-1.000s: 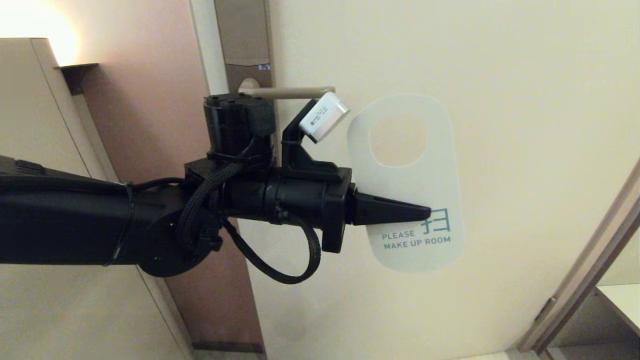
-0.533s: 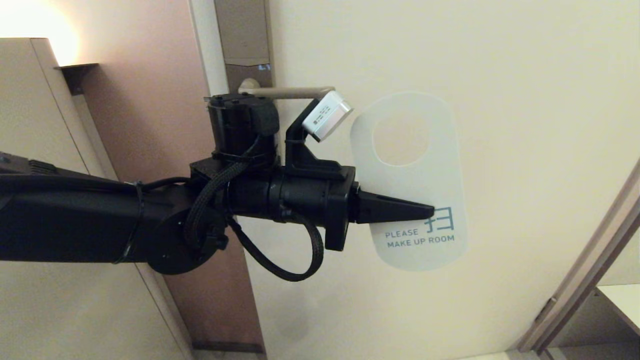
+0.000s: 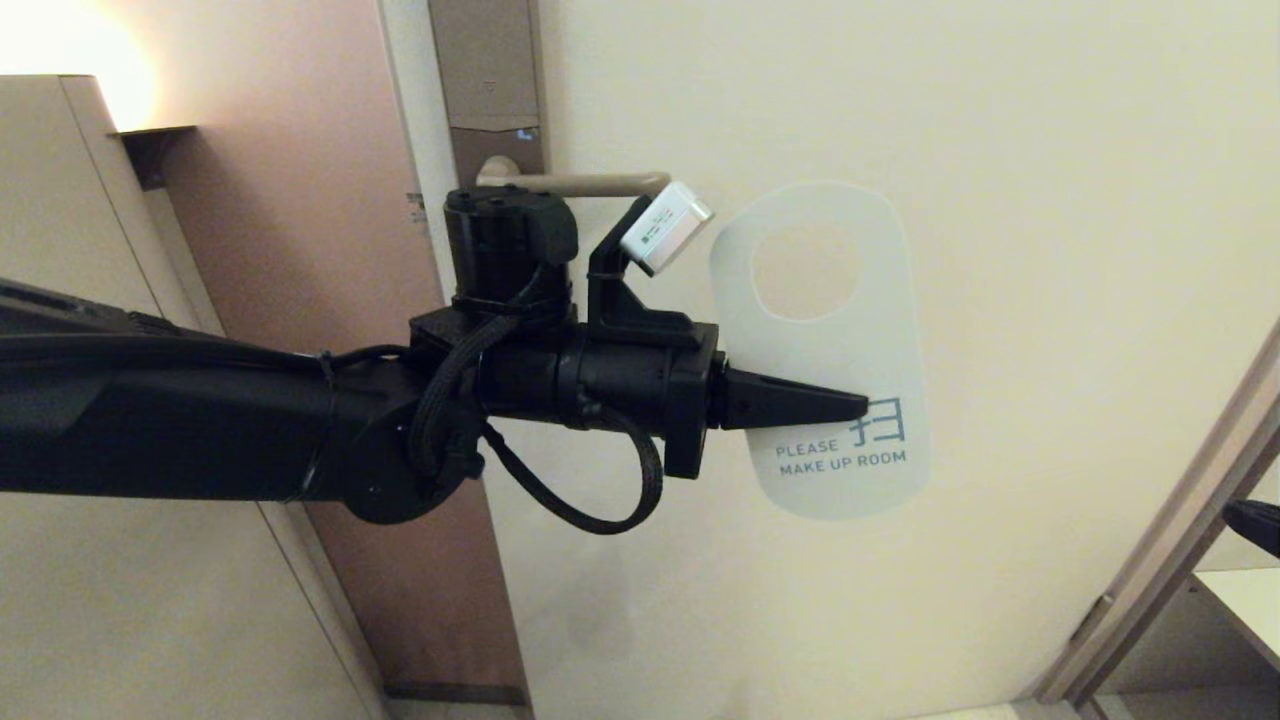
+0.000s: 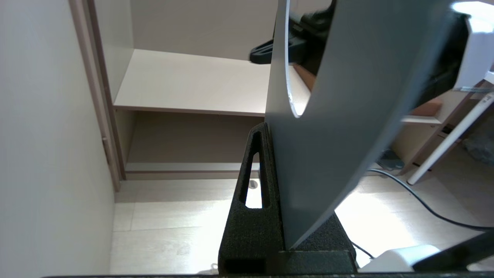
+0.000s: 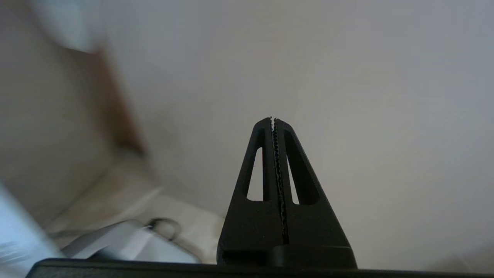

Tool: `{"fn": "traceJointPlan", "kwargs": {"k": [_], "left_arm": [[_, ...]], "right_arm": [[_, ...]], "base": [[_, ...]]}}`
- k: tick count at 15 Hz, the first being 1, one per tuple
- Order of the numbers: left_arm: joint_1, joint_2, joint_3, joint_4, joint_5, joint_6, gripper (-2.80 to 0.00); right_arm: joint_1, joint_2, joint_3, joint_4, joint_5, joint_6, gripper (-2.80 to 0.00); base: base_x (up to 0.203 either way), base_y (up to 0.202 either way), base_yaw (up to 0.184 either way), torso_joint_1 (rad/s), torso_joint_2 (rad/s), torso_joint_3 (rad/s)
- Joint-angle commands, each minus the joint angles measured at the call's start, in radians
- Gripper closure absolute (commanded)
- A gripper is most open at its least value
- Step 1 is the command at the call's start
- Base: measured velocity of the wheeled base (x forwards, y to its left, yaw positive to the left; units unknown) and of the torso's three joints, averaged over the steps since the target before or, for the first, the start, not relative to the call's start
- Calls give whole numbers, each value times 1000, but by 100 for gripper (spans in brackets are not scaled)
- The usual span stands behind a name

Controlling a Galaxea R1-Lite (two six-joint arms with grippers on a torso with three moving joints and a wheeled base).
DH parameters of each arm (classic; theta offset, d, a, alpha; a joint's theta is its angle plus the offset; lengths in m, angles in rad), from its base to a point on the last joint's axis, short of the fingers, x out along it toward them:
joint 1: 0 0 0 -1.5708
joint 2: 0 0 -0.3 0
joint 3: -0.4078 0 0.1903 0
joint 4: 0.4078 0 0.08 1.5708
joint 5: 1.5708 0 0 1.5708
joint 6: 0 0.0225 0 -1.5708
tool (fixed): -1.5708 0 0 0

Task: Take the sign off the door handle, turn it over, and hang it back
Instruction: Hand it to the other hand

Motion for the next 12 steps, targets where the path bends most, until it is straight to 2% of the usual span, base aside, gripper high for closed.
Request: {"fn": "traceJointPlan", "kwargs": {"k": [1, 4, 10, 11, 12], "left_arm": [[1, 27, -22, -4, -6, -3, 0], [-3, 65, -69, -3, -7, -3, 0], [-58, 136, -166, -2, -6, -8, 0], [-63, 140, -167, -2, -6, -8, 0], [-66, 142, -167, -3, -6, -8, 0]], "right_arm": [[1, 120, -57, -3, 102, -8, 0], [8, 143, -73, -4, 165, -32, 0], [66, 136, -102, -4, 185, -33, 0], [75, 136, -108, -4, 188, -31, -280], [76, 136, -109, -2, 193, -31, -280]], "base": [[0, 0, 0, 0, 0, 0], [0, 0, 0, 0, 0, 0], [0, 0, 0, 0, 0, 0], [0, 0, 0, 0, 0, 0], [0, 0, 0, 0, 0, 0]]}}
